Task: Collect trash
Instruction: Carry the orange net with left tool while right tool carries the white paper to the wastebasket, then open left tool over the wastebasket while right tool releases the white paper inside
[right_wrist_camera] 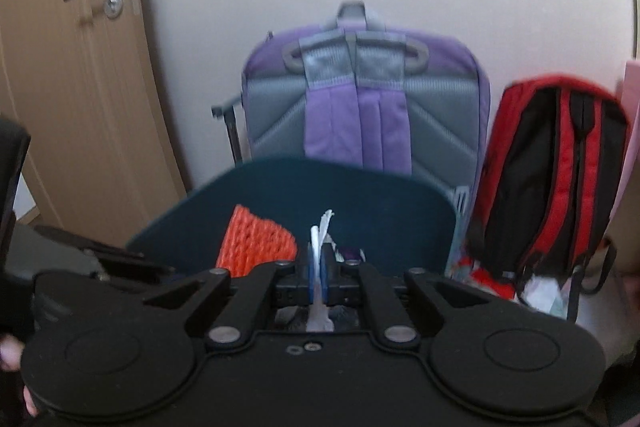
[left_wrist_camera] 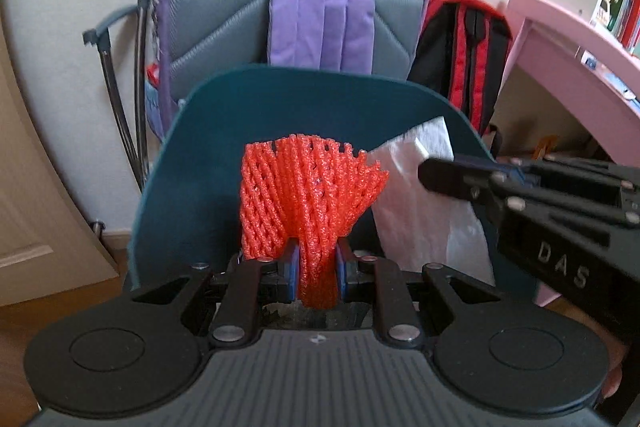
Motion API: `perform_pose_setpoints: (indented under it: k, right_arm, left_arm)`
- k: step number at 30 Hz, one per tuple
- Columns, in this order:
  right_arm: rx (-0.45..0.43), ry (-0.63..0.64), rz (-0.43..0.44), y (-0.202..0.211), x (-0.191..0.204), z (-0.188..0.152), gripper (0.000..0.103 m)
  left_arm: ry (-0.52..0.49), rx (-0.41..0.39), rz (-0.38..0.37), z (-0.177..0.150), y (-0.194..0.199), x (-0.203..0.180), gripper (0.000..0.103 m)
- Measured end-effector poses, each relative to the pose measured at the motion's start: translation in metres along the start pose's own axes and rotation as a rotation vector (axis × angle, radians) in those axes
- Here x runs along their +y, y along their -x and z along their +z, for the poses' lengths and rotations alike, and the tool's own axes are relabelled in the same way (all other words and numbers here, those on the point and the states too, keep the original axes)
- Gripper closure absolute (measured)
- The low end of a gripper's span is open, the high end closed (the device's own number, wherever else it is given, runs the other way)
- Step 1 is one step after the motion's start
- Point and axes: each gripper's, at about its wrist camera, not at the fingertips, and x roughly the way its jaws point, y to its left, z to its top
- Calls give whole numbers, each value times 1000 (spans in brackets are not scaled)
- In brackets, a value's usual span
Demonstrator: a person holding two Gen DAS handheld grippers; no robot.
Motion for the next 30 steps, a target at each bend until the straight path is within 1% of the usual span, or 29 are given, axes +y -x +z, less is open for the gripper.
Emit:
perform_pose_setpoints:
  k: [1, 3, 5, 8, 9, 11, 13, 14, 15, 17, 22, 24, 27, 30]
  right_arm:
    - [13, -1, 0, -1, -1, -3, 93]
    - [28, -5, 1, -2, -3, -6, 86]
    - [36, -22, 4, -1, -6, -9, 84]
    - [40, -37, 10, 3, -9, -14, 80]
    - [40, -35, 10, 5, -9, -15, 77]
    - [38, -32, 12, 12, -9, -18, 77]
    - [32, -36, 15, 17, -11, -17, 76]
    - [27, -41, 17, 21, -12, -17, 76]
    - [22, -44, 21, 27, -13, -17, 75]
    - [18, -45, 23, 36, -15, -17, 74]
    - [-1, -38, 24, 64, -16, -14, 70]
    - [-10, -38, 33, 76, -15, -14, 63]
    - [-22, -34, 40, 95, -10, -13, 59]
    - [-35, -22, 41, 111, -4, -14, 58]
  left_arm:
    - [3, 6, 2, 0, -2, 0, 86]
    - [8, 26, -2, 0, -8, 1, 85]
    - [-2, 40, -4, -1, -12, -1, 85]
    - [-3, 43, 7, -1, -13, -5, 75]
    - [-5, 42, 9, -1, -14, -6, 73]
    - [-6, 47, 17, -2, -13, -8, 70]
    - [-9, 42, 19, -3, -11, -10, 60]
    - [-13, 33, 19, -3, -9, -12, 51]
    - [-18, 23, 22, -3, -7, -14, 43]
    - [-21, 4, 23, -4, 1, -17, 38]
    - [-5, -16, 18, -5, 21, -22, 38]
    - [-5, -30, 25, -7, 32, -24, 38]
    - [-1, -47, 22, -11, 50, -28, 38]
    - [-8, -65, 22, -16, 68, -33, 38]
